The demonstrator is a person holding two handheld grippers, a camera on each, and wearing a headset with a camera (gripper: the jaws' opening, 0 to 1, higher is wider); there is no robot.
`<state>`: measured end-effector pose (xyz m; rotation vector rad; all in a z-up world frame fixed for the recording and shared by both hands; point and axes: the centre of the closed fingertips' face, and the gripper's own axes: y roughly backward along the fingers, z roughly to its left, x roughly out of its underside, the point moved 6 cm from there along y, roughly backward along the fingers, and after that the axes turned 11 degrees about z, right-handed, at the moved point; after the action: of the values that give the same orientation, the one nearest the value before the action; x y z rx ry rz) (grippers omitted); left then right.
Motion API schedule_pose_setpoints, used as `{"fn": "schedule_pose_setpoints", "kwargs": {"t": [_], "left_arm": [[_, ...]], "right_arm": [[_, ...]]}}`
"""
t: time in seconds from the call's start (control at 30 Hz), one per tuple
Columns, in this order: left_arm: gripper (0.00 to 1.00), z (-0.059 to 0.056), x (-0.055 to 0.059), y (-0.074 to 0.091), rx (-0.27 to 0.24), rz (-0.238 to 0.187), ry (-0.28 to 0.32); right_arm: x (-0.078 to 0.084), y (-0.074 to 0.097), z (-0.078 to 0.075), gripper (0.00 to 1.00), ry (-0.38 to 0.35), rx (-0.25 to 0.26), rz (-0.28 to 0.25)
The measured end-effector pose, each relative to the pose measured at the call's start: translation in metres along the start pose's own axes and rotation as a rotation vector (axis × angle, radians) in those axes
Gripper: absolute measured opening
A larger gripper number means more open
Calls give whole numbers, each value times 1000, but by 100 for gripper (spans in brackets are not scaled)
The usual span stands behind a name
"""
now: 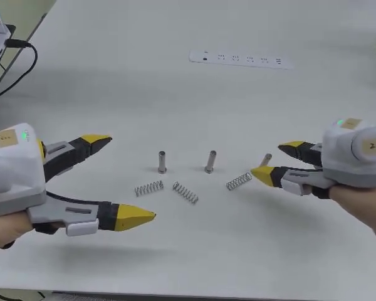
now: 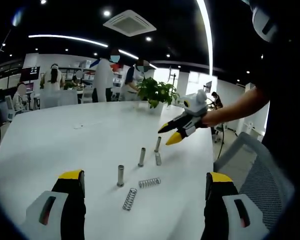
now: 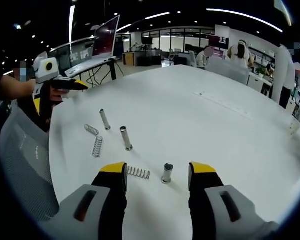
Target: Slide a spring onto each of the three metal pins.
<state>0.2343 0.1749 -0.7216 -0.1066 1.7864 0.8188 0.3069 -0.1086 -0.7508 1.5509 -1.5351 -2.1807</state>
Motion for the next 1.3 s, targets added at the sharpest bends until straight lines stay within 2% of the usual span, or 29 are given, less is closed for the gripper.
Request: {"fn": "schedule_pose_setpoints", "kwargs": {"t": [0.3,0.63,0.83,1.07,1.3], "left_arm": [[99,0,0,0,8,0,2],[99,0,2,0,14,9,1],[99,0,4,0,13,12,5],[99,0,5,0,9,15,6],[99,0,7,1,4,16,10]], "right_arm": [[0,13,14,48,146,-6,9],[-1,25,25,47,214,-16,-3],[0,27,34,46,304,-47,14],[0,22,41,41,473,-87,88],[-3,11,43,36,589,-115,145]]}}
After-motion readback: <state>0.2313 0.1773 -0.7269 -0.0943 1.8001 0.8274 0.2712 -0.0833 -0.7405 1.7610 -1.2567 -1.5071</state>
